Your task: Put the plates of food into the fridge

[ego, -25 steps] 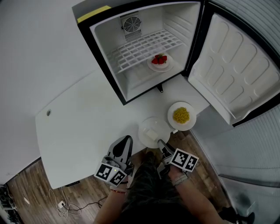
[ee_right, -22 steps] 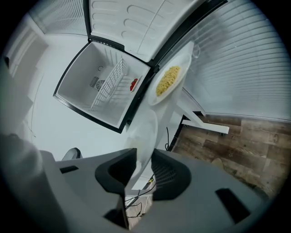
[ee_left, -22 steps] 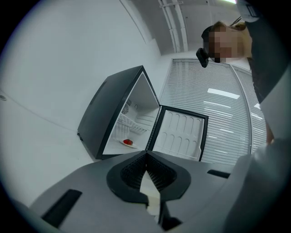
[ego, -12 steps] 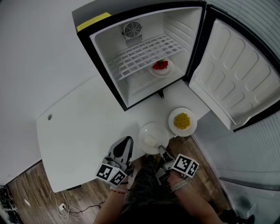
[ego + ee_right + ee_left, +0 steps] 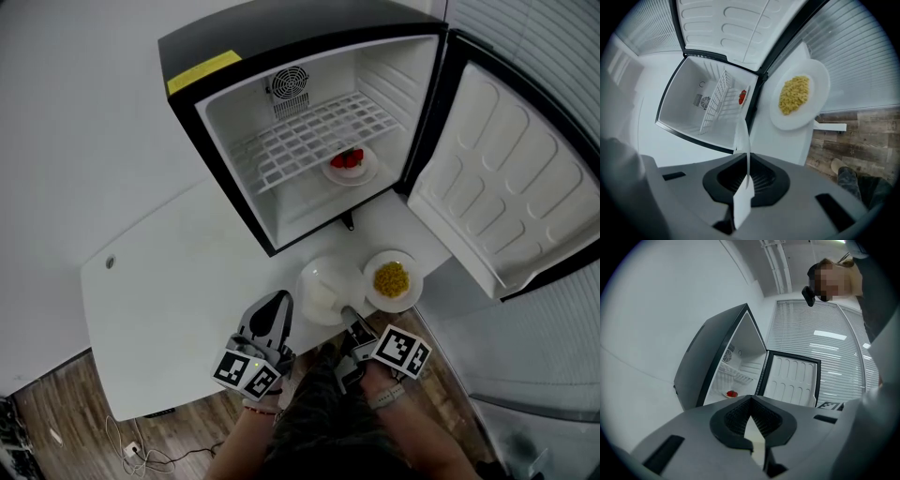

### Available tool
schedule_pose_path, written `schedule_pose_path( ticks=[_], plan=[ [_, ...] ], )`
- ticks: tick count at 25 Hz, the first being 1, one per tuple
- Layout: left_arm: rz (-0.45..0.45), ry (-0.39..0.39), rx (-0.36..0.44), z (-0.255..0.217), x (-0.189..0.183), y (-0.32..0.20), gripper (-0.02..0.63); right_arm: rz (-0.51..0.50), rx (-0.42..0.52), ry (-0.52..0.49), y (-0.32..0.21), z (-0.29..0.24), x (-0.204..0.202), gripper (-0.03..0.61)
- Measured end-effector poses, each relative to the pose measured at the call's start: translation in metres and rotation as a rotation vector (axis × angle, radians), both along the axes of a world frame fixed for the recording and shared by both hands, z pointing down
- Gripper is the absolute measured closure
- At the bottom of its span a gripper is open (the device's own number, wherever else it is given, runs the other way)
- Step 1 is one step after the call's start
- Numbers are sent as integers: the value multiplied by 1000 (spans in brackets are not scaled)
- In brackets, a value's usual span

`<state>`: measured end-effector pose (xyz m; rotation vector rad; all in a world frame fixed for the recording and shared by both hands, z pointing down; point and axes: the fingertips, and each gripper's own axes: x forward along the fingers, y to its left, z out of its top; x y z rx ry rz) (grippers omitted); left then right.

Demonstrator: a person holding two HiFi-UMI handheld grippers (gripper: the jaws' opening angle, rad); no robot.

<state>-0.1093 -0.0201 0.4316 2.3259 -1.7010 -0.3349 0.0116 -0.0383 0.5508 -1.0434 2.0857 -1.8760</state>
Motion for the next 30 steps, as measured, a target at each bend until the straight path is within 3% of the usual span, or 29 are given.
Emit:
schedule_pose_path(
  ticks=[5, 16, 20, 30],
  plan=[
    [6, -38, 1, 2, 4, -34, 607, -1, 38, 4, -51, -14, -14, 565],
    [37, -40, 14, 4, 14, -108, 607, -29, 68, 17, -159, -28, -60, 565],
    [3, -66, 23, 6, 9, -129, 607, -74, 50, 10, -181, -25, -85, 565],
    [-27, -44, 20, 12, -2, -147, 607, -175, 14, 7, -208, -18, -125, 565]
  ],
)
